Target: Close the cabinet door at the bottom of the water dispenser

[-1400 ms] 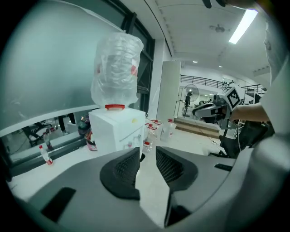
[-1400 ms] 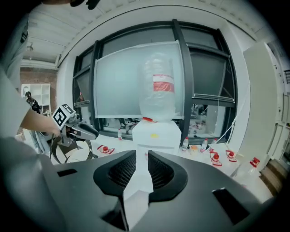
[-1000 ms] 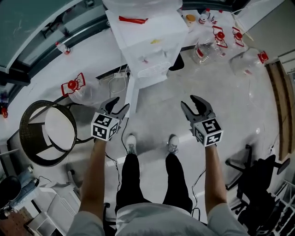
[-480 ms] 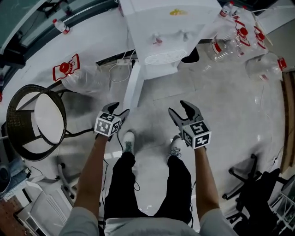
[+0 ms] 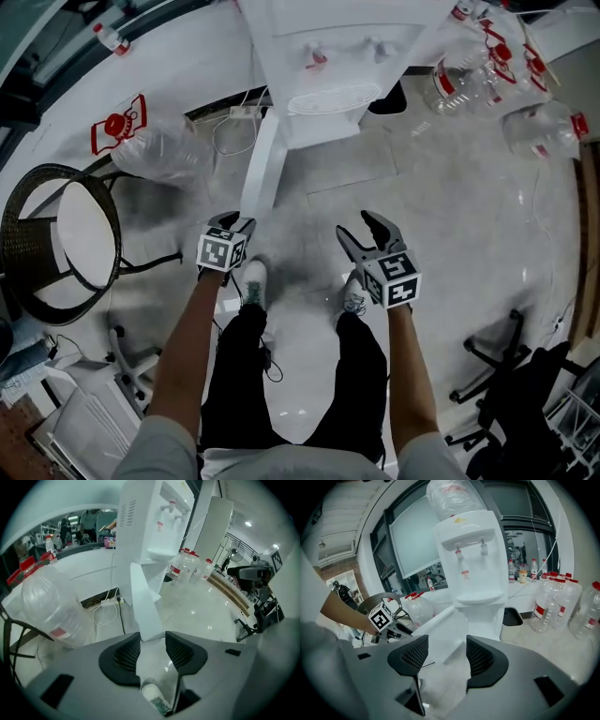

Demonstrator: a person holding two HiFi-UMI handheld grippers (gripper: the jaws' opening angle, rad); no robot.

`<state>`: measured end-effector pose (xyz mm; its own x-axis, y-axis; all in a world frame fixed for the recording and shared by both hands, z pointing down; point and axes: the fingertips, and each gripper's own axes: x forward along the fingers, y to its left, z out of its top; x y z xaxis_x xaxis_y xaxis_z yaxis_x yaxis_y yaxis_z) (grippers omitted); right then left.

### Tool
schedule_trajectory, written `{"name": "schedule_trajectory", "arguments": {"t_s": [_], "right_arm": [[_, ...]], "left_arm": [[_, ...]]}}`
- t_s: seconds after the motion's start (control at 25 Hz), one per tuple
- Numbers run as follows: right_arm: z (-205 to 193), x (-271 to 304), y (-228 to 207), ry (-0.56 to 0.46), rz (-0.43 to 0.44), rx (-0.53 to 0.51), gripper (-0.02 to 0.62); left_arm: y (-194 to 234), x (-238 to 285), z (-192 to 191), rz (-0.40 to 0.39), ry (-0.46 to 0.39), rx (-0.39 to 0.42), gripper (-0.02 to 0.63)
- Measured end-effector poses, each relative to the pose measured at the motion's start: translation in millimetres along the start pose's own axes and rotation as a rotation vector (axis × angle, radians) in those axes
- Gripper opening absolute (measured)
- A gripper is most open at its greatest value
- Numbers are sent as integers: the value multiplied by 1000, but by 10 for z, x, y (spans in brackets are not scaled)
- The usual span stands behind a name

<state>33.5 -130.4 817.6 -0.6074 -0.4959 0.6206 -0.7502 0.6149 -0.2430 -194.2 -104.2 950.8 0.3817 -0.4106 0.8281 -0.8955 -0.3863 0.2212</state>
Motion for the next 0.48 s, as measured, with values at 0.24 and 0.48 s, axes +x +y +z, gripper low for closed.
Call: {"name": "schedule_trajectory", "arguments": {"t_s": [0.24,0.48], "right_arm": [[26,-186,-114,-34,-29,48,276],[-145,-429,-394,-24,-70,74,276]], "left_arm": [[-155,66,50,47,13,-102,183],[-588,237,177,58,-38,-229,186]]}}
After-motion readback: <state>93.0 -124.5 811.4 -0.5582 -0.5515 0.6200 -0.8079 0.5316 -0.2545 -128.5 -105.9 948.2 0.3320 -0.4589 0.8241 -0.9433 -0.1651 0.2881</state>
